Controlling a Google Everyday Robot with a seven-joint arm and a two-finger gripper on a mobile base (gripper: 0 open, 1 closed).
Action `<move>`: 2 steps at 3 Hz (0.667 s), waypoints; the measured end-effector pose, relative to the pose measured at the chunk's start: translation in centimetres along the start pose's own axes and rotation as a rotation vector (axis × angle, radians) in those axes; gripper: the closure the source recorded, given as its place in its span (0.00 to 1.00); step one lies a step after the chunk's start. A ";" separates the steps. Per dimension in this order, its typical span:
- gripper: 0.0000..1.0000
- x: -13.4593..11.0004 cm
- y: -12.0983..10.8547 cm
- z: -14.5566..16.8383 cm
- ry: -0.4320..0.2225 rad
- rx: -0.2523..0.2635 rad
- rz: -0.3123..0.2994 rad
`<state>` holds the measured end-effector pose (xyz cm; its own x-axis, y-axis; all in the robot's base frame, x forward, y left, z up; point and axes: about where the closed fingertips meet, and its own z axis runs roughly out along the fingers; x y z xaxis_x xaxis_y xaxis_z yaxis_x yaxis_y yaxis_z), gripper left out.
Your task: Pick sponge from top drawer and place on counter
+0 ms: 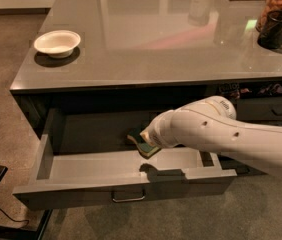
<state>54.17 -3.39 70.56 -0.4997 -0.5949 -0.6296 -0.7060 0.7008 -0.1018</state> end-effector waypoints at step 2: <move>0.13 0.7 -1.0 3.8 0.002 -0.019 0.026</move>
Offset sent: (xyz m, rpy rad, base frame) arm 0.0377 0.0053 -0.0581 0.0336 0.0462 -0.0038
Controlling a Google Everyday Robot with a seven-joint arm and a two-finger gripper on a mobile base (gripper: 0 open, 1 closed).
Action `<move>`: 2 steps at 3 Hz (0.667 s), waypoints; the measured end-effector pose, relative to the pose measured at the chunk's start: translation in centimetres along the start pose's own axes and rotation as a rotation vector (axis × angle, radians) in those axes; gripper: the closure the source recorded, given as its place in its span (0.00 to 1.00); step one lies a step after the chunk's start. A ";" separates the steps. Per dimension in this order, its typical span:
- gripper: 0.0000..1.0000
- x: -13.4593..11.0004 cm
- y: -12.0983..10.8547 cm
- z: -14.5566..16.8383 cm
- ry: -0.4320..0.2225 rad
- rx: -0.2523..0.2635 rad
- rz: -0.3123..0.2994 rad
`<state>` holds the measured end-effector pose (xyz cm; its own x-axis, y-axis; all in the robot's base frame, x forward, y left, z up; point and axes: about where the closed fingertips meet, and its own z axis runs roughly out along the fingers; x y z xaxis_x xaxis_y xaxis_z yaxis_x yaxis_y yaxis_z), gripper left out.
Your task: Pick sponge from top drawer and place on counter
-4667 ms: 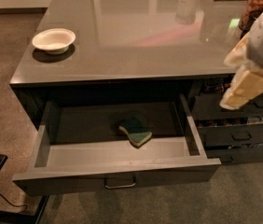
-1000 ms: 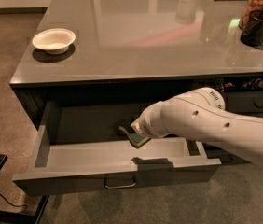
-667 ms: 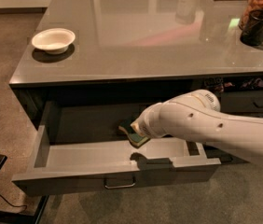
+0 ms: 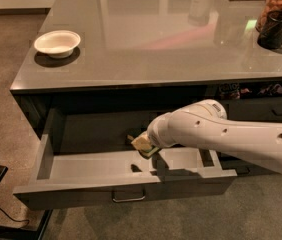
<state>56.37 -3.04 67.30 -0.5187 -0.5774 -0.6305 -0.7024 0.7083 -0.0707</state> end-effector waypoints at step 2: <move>0.06 1.0 -0.1 4.2 0.004 -0.050 0.031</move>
Offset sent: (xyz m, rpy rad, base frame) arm 0.0250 0.0151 -0.0624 0.0635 0.0733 0.0055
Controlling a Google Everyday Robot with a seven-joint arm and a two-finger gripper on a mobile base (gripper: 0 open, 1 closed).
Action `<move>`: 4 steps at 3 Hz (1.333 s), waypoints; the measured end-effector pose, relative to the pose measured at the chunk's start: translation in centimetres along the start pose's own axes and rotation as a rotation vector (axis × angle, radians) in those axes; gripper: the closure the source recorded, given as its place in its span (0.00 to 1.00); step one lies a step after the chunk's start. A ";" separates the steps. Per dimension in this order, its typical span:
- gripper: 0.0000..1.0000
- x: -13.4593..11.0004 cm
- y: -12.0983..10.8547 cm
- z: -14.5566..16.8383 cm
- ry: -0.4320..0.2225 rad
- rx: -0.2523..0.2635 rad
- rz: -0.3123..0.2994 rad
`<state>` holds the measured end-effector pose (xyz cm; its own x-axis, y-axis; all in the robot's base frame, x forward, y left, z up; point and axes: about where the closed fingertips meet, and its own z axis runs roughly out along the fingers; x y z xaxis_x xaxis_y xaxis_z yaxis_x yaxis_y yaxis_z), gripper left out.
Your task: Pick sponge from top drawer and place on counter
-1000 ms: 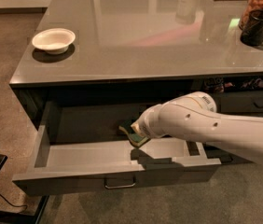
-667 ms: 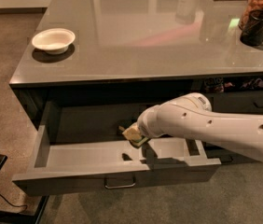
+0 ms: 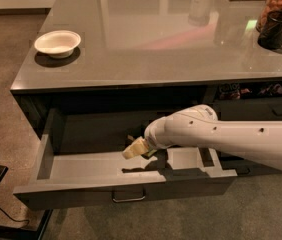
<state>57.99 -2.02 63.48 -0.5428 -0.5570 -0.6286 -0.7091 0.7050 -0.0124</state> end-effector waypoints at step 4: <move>0.47 0.9 -0.5 3.1 -0.020 -0.014 -0.046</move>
Offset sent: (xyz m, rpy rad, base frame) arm 0.0168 0.0059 -0.0511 0.0199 0.0203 0.0103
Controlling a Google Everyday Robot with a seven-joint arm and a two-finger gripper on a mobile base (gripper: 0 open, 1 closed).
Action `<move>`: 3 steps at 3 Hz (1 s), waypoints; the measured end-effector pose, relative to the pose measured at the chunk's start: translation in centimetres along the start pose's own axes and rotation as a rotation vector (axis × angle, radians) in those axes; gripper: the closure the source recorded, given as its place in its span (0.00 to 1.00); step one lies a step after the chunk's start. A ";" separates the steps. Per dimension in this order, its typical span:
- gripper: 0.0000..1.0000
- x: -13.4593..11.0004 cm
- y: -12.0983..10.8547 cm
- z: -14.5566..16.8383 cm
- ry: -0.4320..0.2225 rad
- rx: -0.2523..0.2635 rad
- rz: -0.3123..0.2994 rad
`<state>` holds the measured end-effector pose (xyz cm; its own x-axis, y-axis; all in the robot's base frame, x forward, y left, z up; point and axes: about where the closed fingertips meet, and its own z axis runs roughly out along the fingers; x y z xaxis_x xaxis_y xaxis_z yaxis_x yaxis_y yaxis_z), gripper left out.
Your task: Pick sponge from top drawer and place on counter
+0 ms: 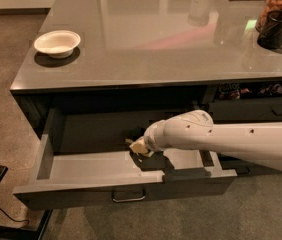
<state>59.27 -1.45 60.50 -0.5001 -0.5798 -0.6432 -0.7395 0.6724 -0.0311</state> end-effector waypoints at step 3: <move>1.00 -1.5 1.2 -2.4 -0.021 -0.011 -0.081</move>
Offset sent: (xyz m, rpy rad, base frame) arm -0.0088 0.0034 0.0235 -0.0098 -0.0336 0.0463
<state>58.08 -0.87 63.27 -0.4288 -0.6226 -0.6546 -0.7821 0.6185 -0.0759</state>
